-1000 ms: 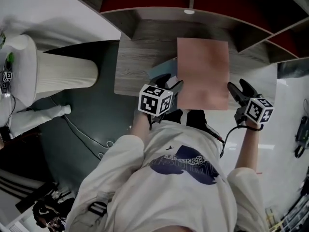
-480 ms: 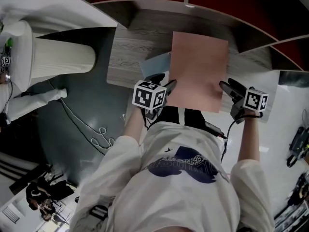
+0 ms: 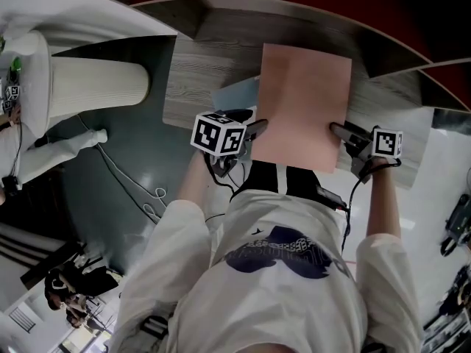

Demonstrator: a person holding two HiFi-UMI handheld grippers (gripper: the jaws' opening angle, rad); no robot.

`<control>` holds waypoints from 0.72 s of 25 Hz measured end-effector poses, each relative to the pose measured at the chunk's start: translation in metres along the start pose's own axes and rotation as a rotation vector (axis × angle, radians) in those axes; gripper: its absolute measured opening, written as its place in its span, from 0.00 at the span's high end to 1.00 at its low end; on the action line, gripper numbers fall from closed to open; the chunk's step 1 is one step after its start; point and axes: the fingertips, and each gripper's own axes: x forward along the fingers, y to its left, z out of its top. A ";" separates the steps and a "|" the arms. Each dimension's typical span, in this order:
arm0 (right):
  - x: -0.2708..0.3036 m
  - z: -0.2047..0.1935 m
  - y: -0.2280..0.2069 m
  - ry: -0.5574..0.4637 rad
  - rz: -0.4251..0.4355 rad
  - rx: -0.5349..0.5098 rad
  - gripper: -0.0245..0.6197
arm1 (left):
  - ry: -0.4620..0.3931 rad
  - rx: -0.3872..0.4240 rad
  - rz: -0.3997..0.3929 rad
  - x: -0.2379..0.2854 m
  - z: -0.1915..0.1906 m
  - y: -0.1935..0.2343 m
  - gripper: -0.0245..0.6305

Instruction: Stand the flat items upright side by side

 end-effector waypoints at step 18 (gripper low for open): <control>-0.002 -0.001 0.004 -0.051 0.071 0.011 0.47 | 0.092 -0.083 -0.153 0.009 -0.007 -0.008 0.65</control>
